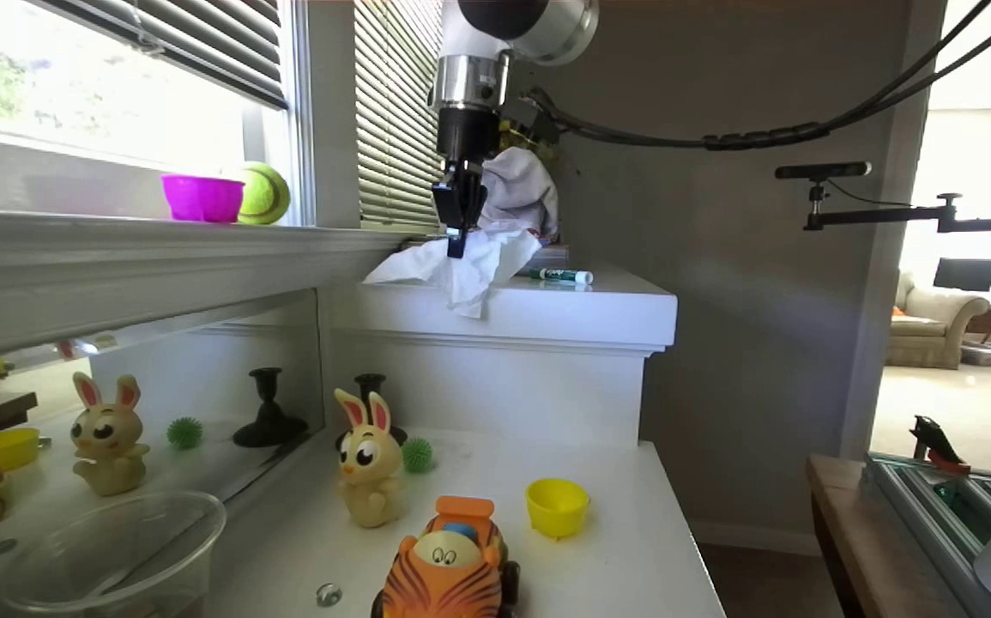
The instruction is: Use the paper towel to clean the surface
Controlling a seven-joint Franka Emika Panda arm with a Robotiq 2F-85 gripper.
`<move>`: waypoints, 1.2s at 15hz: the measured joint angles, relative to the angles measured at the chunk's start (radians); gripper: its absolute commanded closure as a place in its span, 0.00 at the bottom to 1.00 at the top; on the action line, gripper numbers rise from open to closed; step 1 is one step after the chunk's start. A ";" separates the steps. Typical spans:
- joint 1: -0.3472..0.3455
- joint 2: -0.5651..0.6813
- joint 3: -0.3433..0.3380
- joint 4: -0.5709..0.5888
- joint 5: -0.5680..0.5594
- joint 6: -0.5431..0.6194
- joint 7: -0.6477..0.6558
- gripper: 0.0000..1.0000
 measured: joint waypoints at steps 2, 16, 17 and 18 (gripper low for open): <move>0.013 -0.073 0.016 -0.055 -0.001 -0.035 -0.005 1.00; 0.089 -0.209 0.056 -0.297 -0.004 -0.118 -0.059 1.00; 0.085 -0.202 0.052 -0.312 -0.004 -0.098 -0.059 1.00; 0.082 -0.191 0.047 -0.326 -0.004 -0.077 -0.059 1.00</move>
